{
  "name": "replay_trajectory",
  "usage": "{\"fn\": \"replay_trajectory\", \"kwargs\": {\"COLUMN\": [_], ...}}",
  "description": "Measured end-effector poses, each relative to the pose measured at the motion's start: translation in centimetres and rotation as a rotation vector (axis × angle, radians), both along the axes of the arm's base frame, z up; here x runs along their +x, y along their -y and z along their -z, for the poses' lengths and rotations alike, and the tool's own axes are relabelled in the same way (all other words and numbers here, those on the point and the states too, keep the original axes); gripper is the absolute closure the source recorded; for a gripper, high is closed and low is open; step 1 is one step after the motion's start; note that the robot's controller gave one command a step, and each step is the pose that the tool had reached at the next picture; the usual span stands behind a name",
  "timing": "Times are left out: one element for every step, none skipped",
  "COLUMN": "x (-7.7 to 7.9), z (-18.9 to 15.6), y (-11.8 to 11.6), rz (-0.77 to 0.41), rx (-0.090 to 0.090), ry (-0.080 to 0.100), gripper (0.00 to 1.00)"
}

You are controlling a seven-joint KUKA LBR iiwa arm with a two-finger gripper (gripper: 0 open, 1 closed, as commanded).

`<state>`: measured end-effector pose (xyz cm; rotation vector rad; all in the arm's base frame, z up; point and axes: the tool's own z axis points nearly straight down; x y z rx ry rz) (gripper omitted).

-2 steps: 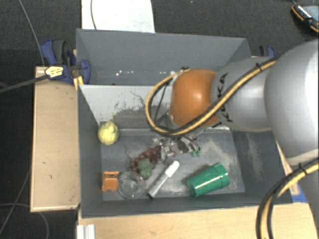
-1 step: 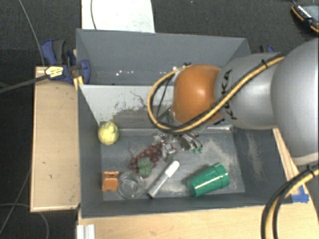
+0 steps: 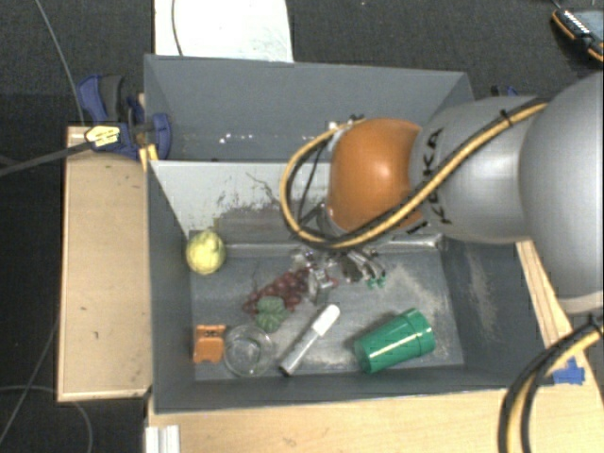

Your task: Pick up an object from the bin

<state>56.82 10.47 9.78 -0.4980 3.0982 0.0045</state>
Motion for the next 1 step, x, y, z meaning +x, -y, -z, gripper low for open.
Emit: {"fn": "replay_trajectory", "kwargs": {"x": [-0.18], "z": [-2.31], "y": [0.01], "rz": [0.002], "rx": [-0.001], "ry": [-0.007], "gripper": [1.00]}}
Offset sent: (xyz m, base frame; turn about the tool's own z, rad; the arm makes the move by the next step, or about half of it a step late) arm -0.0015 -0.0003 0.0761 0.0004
